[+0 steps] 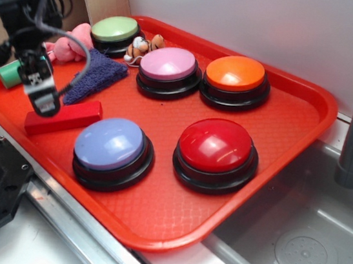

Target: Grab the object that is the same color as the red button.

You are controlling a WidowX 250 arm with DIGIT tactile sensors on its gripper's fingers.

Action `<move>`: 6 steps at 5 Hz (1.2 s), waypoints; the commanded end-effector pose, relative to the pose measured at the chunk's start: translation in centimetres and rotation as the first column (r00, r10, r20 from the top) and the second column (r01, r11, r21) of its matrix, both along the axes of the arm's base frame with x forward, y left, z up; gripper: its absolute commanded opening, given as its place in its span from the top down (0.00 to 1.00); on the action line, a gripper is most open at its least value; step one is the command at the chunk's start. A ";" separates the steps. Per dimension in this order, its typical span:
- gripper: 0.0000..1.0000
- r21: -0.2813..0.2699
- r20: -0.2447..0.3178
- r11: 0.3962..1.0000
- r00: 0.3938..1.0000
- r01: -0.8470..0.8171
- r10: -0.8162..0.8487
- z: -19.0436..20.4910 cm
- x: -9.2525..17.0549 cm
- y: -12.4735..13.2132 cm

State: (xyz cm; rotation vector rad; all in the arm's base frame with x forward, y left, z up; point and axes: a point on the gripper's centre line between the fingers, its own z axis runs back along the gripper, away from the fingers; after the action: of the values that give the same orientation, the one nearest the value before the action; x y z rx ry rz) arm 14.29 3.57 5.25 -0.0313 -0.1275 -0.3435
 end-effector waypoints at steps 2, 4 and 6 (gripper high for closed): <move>0.00 0.054 -0.021 0.998 0.999 0.028 -0.026 -3.3 0.2 1.0; 1.00 0.066 -0.021 0.998 1.000 -0.007 0.008 -3.3 0.1 1.0; 1.00 0.089 -0.090 0.983 0.982 -0.159 0.167 -0.6 0.5 0.4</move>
State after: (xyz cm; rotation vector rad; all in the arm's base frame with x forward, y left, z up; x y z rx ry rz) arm 13.74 3.82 3.96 0.0293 0.0157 -0.1691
